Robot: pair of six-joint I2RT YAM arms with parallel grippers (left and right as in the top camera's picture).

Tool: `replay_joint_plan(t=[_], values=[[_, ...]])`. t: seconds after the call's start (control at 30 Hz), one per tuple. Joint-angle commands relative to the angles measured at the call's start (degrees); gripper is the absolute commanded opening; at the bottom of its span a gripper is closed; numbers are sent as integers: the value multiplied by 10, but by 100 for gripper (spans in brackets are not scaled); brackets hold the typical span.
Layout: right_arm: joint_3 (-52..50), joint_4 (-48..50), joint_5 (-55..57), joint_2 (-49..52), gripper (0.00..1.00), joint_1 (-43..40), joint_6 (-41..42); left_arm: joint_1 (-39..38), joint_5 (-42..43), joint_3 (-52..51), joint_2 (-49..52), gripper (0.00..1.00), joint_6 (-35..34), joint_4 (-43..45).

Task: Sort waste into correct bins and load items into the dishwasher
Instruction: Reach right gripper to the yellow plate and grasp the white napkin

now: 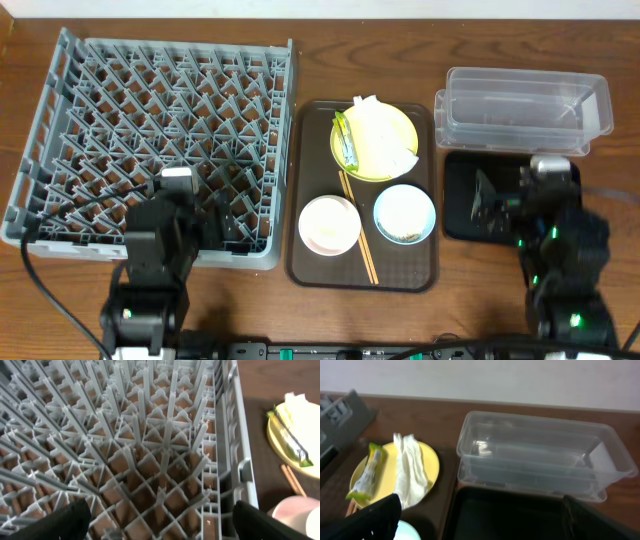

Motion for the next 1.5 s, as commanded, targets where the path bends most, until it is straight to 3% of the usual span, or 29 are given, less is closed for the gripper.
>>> replay_joint_plan(t=[0.0, 0.13, 0.43, 0.63, 0.77, 0.87, 1.0, 1.1, 1.33, 1.47], values=[[111, -71, -46, 99, 99, 5, 10, 3, 0, 70, 42, 93, 3, -67], [205, -147, -67, 186, 99, 5, 10, 3, -1, 89, 51, 93, -24, -99], [208, -103, -168, 205, 99, 23, 21, 3, 10, 89, 51, 98, -25, -106], [231, -111, -115, 264, 97, 108, 45, 3, 10, 89, 52, 98, -25, -103], [306, -144, -45, 346, 96, 169, 44, 3, 10, 89, 52, 98, -25, -102], [370, -165, -10, 443, 89, 200, 44, 3, 10, 89, 52, 98, -25, -102], [383, -143, 40, 545, 74, 221, 60, 3, 10, 89, 52, 98, -25, -102], [383, -125, 40, 615, 71, 226, 70, 3, 10, 89, 52, 98, -25, -102], [383, -93, 39, 705, 65, 228, 83, 3, 10, 89, 52, 98, -25, -102], [383, -93, 40, 751, 51, 229, 100, 3, 10, 89, 52, 98, -25, -102]])
